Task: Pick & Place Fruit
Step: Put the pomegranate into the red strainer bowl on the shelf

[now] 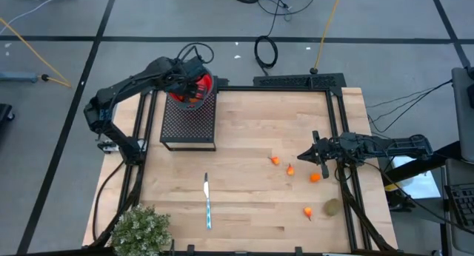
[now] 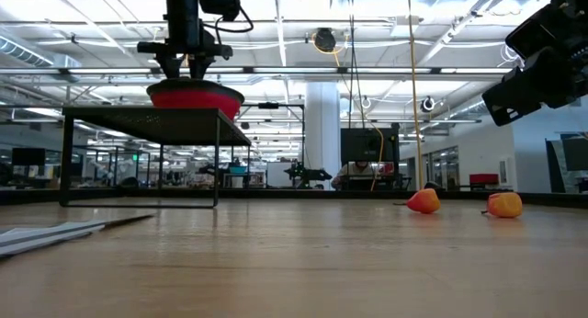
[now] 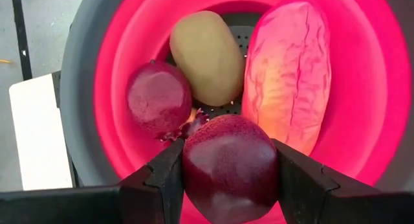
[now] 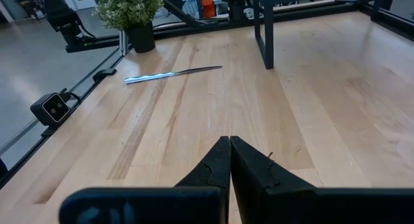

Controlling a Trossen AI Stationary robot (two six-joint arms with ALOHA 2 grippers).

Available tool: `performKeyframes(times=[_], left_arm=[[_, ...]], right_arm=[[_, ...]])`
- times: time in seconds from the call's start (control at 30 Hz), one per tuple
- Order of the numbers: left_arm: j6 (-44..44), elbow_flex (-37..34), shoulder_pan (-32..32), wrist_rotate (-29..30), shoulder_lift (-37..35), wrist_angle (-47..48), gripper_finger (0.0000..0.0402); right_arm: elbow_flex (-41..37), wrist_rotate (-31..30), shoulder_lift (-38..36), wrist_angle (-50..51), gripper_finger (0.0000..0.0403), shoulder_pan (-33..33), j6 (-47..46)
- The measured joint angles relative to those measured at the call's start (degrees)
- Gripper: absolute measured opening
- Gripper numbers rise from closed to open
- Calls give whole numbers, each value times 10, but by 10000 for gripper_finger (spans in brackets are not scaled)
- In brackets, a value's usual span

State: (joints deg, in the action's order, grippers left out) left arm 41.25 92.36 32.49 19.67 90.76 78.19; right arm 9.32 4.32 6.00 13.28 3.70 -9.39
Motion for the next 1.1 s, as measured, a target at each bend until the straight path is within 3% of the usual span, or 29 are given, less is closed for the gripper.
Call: performKeyframes(times=[0.43,1.1], left_arm=[[11,-38,0,4,0,-18,186],[11,-39,0,-6,0,-22,187]], right_arm=[[0,0,0,0,4,0,13],[0,2,0,0,4,0,16]])
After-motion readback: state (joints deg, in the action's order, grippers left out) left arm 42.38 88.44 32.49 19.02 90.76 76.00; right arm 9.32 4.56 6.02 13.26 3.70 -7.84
